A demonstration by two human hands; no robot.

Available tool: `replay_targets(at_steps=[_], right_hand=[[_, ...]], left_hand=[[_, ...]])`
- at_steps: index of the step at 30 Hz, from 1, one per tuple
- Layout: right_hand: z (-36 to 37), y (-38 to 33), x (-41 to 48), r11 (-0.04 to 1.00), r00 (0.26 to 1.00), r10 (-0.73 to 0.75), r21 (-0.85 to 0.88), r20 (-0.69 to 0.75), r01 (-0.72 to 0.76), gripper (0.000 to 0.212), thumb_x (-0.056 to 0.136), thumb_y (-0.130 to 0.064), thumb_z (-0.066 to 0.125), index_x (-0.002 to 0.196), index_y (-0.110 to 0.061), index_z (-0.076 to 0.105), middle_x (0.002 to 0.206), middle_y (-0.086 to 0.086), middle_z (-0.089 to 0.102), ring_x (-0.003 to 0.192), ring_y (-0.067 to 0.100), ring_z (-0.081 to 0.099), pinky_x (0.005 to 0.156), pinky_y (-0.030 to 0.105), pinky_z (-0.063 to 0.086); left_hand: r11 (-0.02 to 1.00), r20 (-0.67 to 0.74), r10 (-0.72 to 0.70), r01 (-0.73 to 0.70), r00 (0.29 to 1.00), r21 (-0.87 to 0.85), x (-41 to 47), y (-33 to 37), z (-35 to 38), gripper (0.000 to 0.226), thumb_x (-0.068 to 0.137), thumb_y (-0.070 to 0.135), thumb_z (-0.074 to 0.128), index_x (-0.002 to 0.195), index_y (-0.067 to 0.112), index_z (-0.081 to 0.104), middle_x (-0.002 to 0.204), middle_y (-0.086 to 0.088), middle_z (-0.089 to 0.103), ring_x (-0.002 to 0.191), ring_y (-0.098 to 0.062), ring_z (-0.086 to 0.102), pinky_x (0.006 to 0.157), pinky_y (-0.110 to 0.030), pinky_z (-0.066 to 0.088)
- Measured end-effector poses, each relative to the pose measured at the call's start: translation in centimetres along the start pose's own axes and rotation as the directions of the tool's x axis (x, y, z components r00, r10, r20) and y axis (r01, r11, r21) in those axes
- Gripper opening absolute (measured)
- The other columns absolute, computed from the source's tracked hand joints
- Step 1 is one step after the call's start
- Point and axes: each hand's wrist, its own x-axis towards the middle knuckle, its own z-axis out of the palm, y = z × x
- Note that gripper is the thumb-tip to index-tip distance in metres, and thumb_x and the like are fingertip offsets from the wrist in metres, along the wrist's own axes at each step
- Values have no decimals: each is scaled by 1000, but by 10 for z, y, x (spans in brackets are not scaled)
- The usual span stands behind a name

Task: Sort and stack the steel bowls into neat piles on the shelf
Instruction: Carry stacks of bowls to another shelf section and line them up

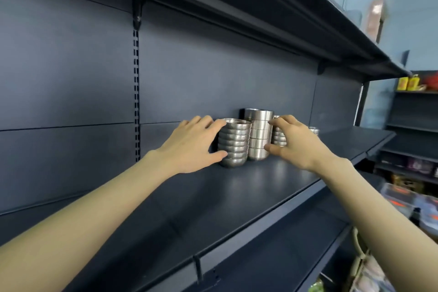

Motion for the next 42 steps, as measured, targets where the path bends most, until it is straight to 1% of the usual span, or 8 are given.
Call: replay_targets(at_steps=[4, 12, 21, 28, 34, 37, 39, 42], right_hand=[[16, 69, 31, 1000, 998, -22, -8, 51, 22, 62, 89, -31, 67, 142, -13, 42, 145, 8, 40, 130, 30, 43, 103, 40, 38], [45, 179, 111, 995, 994, -88, 45, 61, 85, 63, 88, -32, 68, 142, -13, 42, 143, 8, 41, 129, 30, 43, 103, 40, 39], [97, 264, 187, 985, 990, -125, 129, 71, 115, 63, 88, -34, 67, 142, -16, 40, 141, 7, 42, 129, 27, 43, 104, 37, 38], [136, 310, 238, 943, 972, -217, 278, 90, 184, 67, 85, -33, 71, 141, -11, 42, 143, 10, 45, 133, 27, 40, 107, 34, 34], [174, 336, 269, 855, 935, -327, 465, 141, 229, 75, 82, -40, 74, 141, -10, 40, 139, 11, 49, 126, 29, 48, 102, 40, 42], [192, 344, 281, 781, 926, -356, 584, 124, 222, 81, 78, -45, 76, 142, -12, 38, 138, 7, 49, 120, 22, 50, 93, 29, 40], [202, 346, 286, 715, 923, -365, 672, 124, 192, 88, 75, -47, 77, 144, -13, 34, 137, 3, 48, 114, 14, 48, 89, 25, 36], [220, 346, 294, 613, 910, -380, 781, 164, 115, 99, 73, -51, 78, 148, -16, 24, 143, -1, 44, 122, 14, 47, 96, 28, 40]], left_hand=[[999, 35, -39, 39, 999, 4, 50, 26, 49, 65, 90, 53, 51, 144, 22, 29, 134, 1, 45, 122, -21, 41, 99, -33, 31], [991, 22, -113, 111, 993, 69, 144, 49, 116, 63, 88, 51, 54, 140, 22, 34, 127, 0, 49, 117, -23, 44, 94, -35, 33], [979, 20, -162, 158, 987, 127, 213, 49, 192, 66, 88, 53, 54, 142, 21, 34, 129, -1, 49, 117, -22, 44, 96, -36, 34], [956, 8, -275, 272, 961, 113, 245, 57, 236, 67, 88, 51, 56, 142, 17, 36, 134, -4, 48, 124, -23, 43, 98, -38, 39], [867, -13, -497, 497, 868, 33, 249, 83, 284, 70, 87, 50, 58, 144, 19, 33, 136, -3, 42, 124, -24, 43, 95, -40, 44], [806, 1, -591, 591, 807, -29, 251, 95, 309, 76, 86, 51, 59, 147, 19, 27, 140, -1, 36, 127, -21, 40, 98, -40, 43], [753, -10, -655, 651, 755, -95, 253, 99, 322, 81, 85, 50, 62, 148, 18, 23, 143, 0, 33, 131, -21, 38, 102, -39, 41], [633, -29, -765, 745, 643, -210, 258, 99, 342, 92, 82, 50, 66, 150, 17, 15, 149, -2, 27, 134, -21, 35, 105, -36, 36]])
